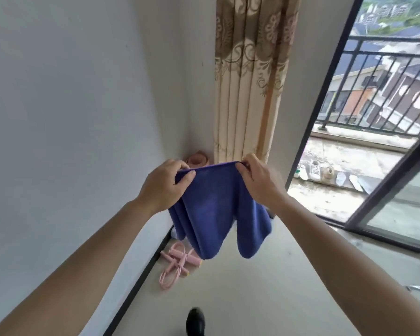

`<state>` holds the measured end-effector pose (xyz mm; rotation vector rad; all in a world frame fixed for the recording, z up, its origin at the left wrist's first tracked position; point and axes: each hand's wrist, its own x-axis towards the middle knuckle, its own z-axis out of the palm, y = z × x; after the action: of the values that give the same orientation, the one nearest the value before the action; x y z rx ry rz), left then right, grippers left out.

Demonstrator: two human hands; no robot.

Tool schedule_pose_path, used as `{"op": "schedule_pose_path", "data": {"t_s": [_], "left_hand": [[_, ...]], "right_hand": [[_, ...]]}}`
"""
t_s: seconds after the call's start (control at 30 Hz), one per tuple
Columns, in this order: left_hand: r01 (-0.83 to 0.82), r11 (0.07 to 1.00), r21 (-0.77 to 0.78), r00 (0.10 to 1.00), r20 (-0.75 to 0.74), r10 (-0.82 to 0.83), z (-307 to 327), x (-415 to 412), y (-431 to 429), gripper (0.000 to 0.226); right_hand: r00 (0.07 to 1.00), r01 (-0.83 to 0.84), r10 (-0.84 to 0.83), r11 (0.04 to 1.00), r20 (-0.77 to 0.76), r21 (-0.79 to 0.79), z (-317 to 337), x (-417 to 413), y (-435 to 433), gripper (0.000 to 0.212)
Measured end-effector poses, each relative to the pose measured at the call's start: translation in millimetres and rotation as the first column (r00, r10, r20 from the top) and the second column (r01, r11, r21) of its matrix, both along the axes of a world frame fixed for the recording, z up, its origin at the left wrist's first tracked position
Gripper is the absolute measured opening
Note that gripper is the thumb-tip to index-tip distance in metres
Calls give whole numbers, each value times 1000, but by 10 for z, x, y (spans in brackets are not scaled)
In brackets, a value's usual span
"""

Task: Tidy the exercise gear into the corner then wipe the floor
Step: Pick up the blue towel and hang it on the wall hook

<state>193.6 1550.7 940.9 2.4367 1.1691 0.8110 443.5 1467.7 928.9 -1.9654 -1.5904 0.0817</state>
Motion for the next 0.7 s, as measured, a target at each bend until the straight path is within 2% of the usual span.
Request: {"op": "schedule_pose_path", "data": {"t_s": [0.1, 0.3, 0.5, 0.7], "left_hand": [[-1, 1000, 27, 999, 48, -1, -61, 247, 770, 15], [7, 999, 38, 994, 109, -11, 34, 713, 2447, 19], [-9, 983, 185, 997, 81, -6, 656, 1093, 3837, 16], [-153, 935, 321, 987, 103, 126, 1037, 1397, 4903, 17]], "right_hand": [[999, 6, -7, 1000, 45, 30, -1, 234, 822, 30], [999, 1, 0, 999, 34, -38, 202, 627, 2428, 28], [998, -26, 19, 993, 62, 113, 713, 1048, 3822, 26], [970, -151, 196, 950, -143, 275, 1015, 1250, 5301, 18]]}}
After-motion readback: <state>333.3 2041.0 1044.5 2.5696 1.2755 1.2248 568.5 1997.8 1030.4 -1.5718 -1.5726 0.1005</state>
